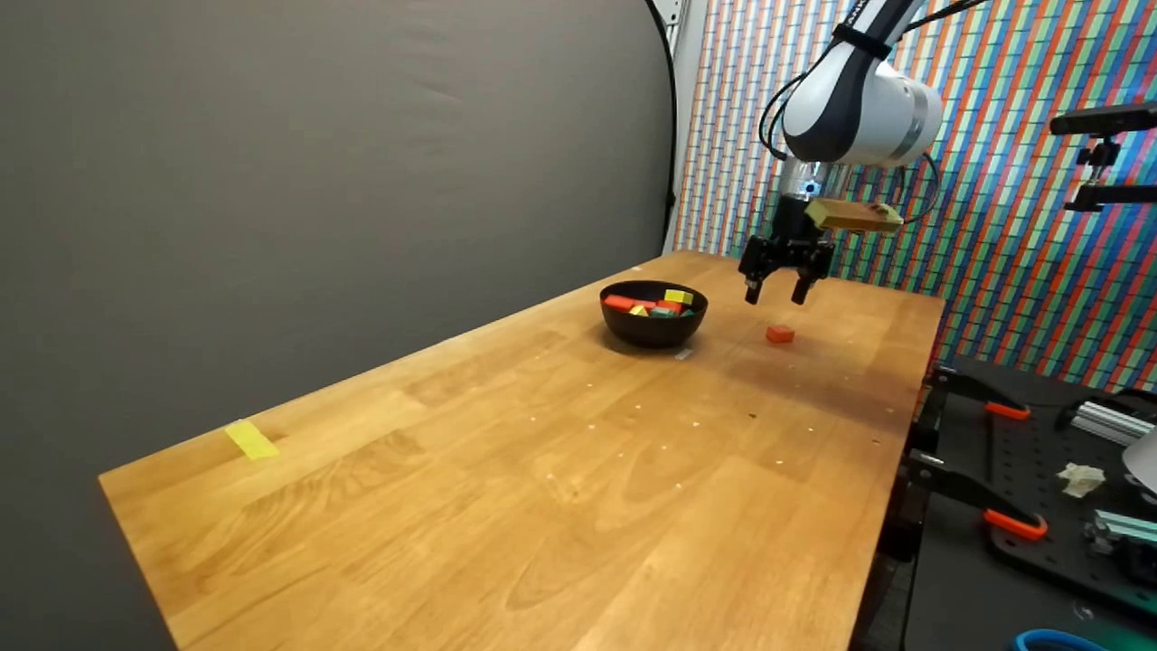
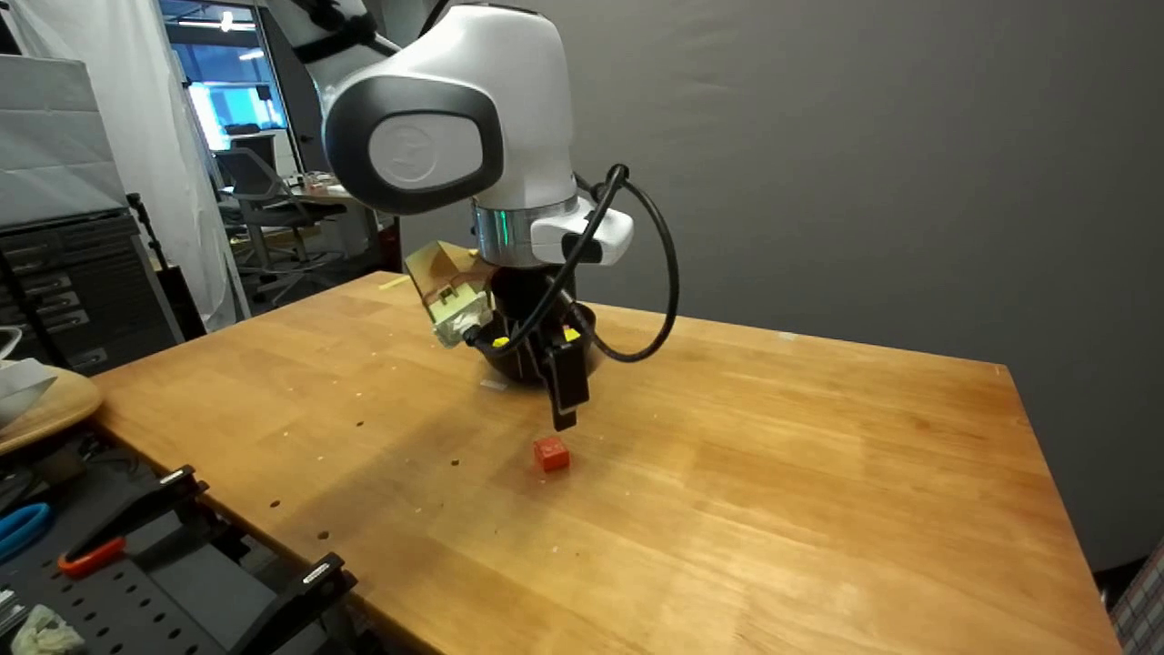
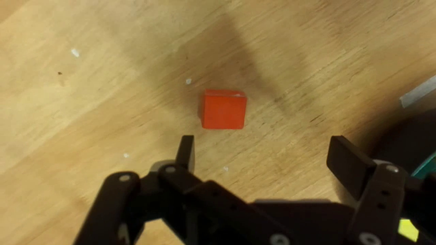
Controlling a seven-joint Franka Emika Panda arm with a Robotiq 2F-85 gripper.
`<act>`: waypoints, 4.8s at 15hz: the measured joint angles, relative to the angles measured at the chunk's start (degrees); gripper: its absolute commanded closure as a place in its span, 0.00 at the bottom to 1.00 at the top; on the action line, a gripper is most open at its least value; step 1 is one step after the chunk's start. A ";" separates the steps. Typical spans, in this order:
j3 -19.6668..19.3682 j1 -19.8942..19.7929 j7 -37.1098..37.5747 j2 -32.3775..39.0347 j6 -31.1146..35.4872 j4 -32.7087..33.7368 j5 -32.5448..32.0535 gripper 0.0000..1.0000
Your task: Put the colored things in the bowl
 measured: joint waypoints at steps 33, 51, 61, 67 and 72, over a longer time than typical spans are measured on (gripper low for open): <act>2.82 -4.95 -11.62 4.89 1.24 2.90 -6.30 0.07; -3.62 3.85 -5.66 9.93 0.41 8.02 -21.59 0.86; 1.09 5.65 -7.03 -2.48 9.46 7.61 -23.35 0.86; 14.11 1.40 -15.73 6.27 1.58 16.55 -10.28 0.67; 13.03 0.73 -16.22 11.77 -3.34 22.50 -10.43 0.15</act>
